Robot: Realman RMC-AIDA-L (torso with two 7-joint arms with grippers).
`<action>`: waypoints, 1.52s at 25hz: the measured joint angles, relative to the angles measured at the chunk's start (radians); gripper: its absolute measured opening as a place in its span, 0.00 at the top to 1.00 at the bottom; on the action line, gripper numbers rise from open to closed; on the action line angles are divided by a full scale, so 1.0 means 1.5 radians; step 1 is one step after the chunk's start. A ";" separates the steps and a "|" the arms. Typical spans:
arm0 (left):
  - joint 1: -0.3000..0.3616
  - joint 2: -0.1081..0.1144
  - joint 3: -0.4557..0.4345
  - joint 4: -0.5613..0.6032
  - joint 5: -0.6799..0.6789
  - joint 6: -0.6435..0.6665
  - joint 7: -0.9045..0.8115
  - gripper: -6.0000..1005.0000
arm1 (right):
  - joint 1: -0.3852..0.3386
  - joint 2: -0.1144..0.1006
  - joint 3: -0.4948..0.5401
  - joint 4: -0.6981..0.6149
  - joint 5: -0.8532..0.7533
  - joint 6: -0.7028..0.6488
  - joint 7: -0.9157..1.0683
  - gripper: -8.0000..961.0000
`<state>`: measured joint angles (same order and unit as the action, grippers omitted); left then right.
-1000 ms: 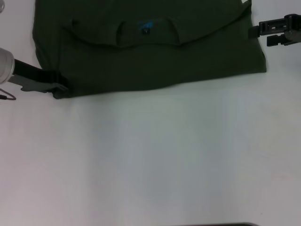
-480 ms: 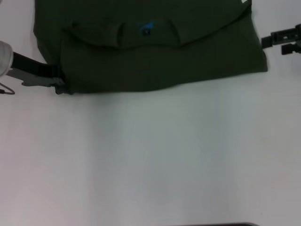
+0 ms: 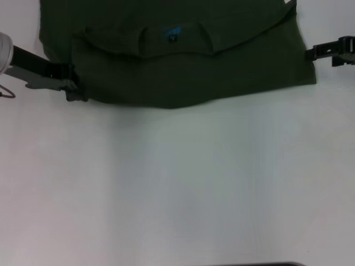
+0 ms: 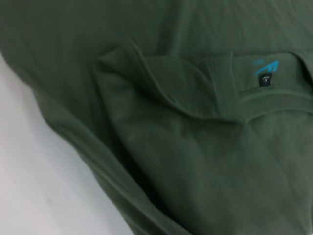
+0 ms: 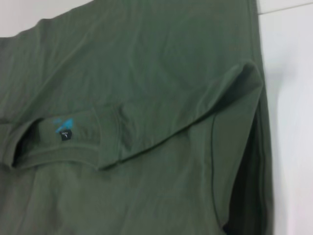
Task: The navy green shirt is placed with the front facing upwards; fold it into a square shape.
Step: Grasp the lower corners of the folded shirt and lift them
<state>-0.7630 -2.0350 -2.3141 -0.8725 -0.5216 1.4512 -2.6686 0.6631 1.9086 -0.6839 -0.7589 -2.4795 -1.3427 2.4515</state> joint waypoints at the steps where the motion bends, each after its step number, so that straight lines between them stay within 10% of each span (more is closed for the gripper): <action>1: -0.001 0.000 -0.003 0.000 0.000 0.000 0.000 0.97 | 0.001 0.003 -0.005 0.007 0.000 0.010 -0.003 0.02; 15: -0.006 0.000 -0.014 0.000 0.000 -0.007 0.000 0.97 | 0.006 0.035 -0.026 0.043 -0.001 0.093 -0.037 0.02; 28: -0.012 -0.004 -0.015 0.000 0.000 -0.006 0.000 0.97 | 0.006 0.027 -0.029 0.068 -0.001 0.102 -0.020 0.03; 38: -0.014 -0.004 -0.015 0.001 0.000 -0.006 0.000 0.97 | 0.012 0.027 -0.033 0.072 -0.002 0.104 -0.021 0.43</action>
<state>-0.7845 -2.0417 -2.3362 -0.8715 -0.5215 1.4419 -2.6691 0.6814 1.9498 -0.7339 -0.6513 -2.4822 -1.1861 2.4197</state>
